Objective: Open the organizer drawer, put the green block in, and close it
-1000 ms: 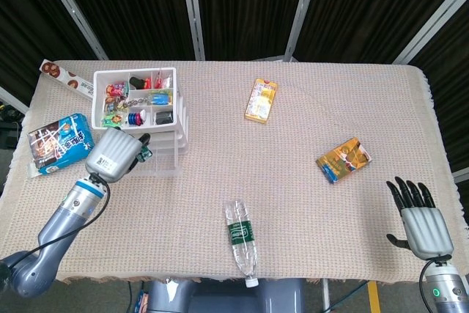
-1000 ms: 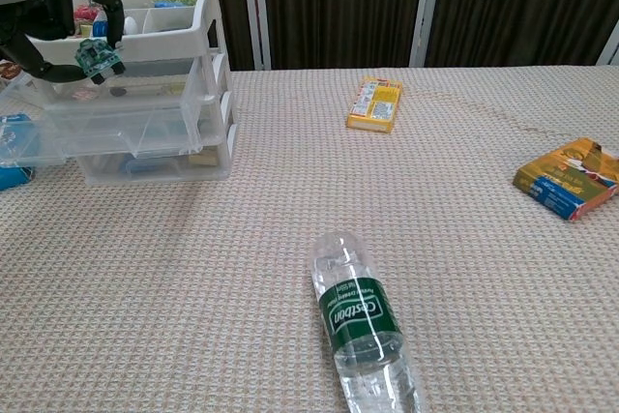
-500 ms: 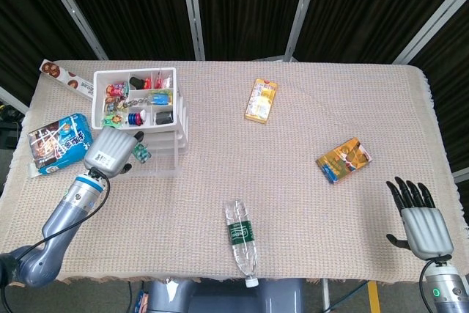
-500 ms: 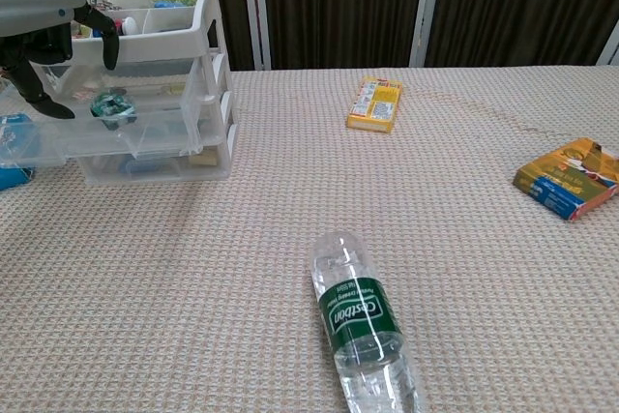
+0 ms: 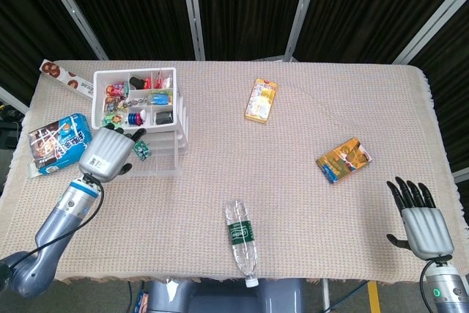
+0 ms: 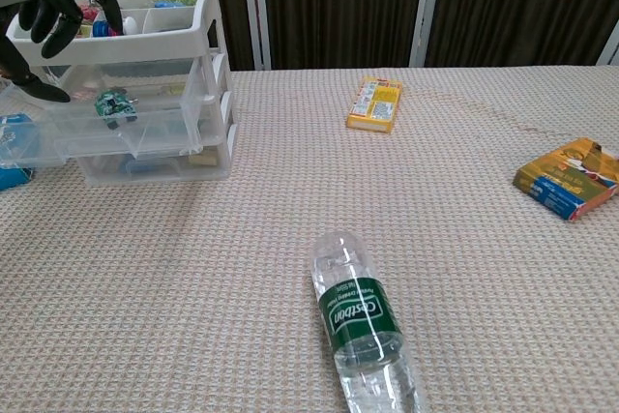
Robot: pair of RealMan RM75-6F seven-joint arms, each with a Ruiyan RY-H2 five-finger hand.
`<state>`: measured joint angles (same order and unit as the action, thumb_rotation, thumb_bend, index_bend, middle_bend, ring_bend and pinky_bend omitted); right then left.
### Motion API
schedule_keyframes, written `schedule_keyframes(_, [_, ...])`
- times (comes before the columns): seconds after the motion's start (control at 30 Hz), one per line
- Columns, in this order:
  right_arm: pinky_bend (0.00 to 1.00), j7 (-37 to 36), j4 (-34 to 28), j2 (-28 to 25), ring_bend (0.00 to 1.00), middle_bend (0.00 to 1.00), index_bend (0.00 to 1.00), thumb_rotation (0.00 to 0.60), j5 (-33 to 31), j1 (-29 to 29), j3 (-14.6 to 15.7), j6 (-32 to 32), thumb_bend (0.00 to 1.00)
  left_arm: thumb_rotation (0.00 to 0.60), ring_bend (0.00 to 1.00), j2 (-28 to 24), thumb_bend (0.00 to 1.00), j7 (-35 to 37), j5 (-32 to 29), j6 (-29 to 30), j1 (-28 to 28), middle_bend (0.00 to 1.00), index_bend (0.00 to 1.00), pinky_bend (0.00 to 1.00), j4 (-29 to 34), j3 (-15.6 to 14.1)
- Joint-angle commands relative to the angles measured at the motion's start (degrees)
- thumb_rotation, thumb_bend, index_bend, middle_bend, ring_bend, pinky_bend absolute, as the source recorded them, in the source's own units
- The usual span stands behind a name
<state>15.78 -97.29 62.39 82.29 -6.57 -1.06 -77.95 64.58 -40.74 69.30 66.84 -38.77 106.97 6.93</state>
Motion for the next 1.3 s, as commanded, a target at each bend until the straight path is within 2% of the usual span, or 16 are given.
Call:
schedule_keyframes(0.03, [0.0, 0.1, 0.0, 0.1, 0.0, 0.0, 0.06, 0.6, 0.0, 0.0, 0.0, -0.1, 0.0, 0.6, 0.43, -2.6, 0.22, 3.5, 16.6, 5.6, 3.8, 0.47, 0.28, 0.41, 0.6, -5.4])
schedule_keyframes(0.07, [0.0, 0.1, 0.0, 0.1, 0.0, 0.0, 0.06, 0.6, 0.0, 0.0, -0.1, -0.2, 0.0, 0.6, 0.39, -3.0, 0.32, 4.0, 22.0, 7.6, 4.7, 0.42, 0.28, 0.4, -0.9, -7.1])
schedule_keyframes(0.13, [0.0, 0.2, 0.0, 0.2, 0.0, 0.0, 0.06, 0.6, 0.0, 0.1, -0.1, -0.3, 0.0, 0.6, 0.31, -3.3, 0.63, 4.5, 29.9, 10.4, 5.8, 0.32, 0.27, 0.35, -4.0, -9.6])
schedule_keyframes(0.17, [0.0, 0.2, 0.0, 0.3, 0.0, 0.0, 0.06, 0.6, 0.0, 0.1, -0.2, -0.4, 0.0, 0.6, 0.22, -3.5, 0.84, 4.9, 34.0, 11.7, 6.3, 0.24, 0.25, 0.29, -5.8, -11.0])
schedule_keyframes(0.2, [0.0, 0.2, 0.0, 0.3, 0.0, 0.0, 0.06, 0.6, -0.1, 0.1, -0.2, -0.4, 0.0, 0.6, 0.15, -3.7, 0.96, 5.2, 36.4, 12.2, 6.6, 0.18, 0.24, 0.23, -6.9, -12.1])
schedule_keyframes(0.23, [0.0, 0.3, 0.0, 0.3, 0.0, 0.0, 0.06, 0.6, -0.1, 0.1, -0.2, -0.4, 0.0, 0.6, 0.13, -4.1, 0.97, 5.3, 39.2, 12.5, 7.0, 0.16, 0.23, 0.22, -8.4, -13.5])
schedule_keyframes(0.27, [0.0, 0.3, -0.1, 0.3, 0.0, 0.0, 0.06, 0.6, -0.1, 0.1, -0.2, -0.4, 0.0, 0.6, 0.06, -4.5, 1.0, 5.1, 40.5, 12.2, 7.2, 0.11, 0.21, 0.16, -9.2, -14.4])
schedule_keyframes(0.33, [0.0, 0.4, -0.1, 0.3, 0.0, 0.0, 0.06, 0.6, -0.2, 0.1, -0.2, -0.4, 0.0, 0.6, 0.01, -5.1, 1.0, 4.4, 42.9, 11.3, 7.7, 0.05, 0.2, 0.12, -10.2, -16.0])
schedule_keyframes(0.47, [0.0, 0.6, -0.1, 0.4, 0.0, 0.0, 0.06, 0.6, -0.3, 0.1, -0.3, -0.4, 0.0, 0.6, 0.0, -5.5, 1.0, 1.1, 47.4, 8.1, 7.8, 0.03, 0.2, 0.09, -12.3, -18.7])
schedule_keyframes(0.63, [0.0, 0.6, -0.1, 0.4, 0.0, 0.0, 0.06, 0.6, -0.4, 0.1, -0.3, -0.4, 0.0, 0.6, 0.0, -5.2, 1.0, -3.9, 51.6, 3.5, 6.8, 0.0, 0.19, 0.05, -15.0, -19.7])
schedule_keyframes(0.77, [0.0, 0.5, -0.1, 0.3, 0.0, 0.0, 0.06, 0.6, -0.3, 0.1, -0.3, -0.4, 0.0, 0.6, 0.0, -4.8, 1.0, -6.4, 51.3, -1.7, 5.9, 0.0, 0.19, 0.05, -15.8, -19.1])
schedule_keyframes(0.97, [0.0, 0.3, 0.0, 0.3, 0.0, 0.0, 0.06, 0.6, -0.3, 0.1, -0.3, -0.5, 0.0, 0.6, 0.0, -3.8, 1.0, -8.3, 47.6, -7.3, 5.2, 0.0, 0.19, 0.04, -16.8, -16.8])
schedule_keyframes(1.3, [0.0, 0.2, -0.1, 0.3, 0.0, 0.0, 0.06, 0.6, -0.2, 0.1, -0.2, -0.4, 0.0, 0.6, 0.0, -1.2, 1.0, -9.7, 42.2, -9.7, 5.5, 0.0, 0.19, 0.04, -19.8, -13.0])
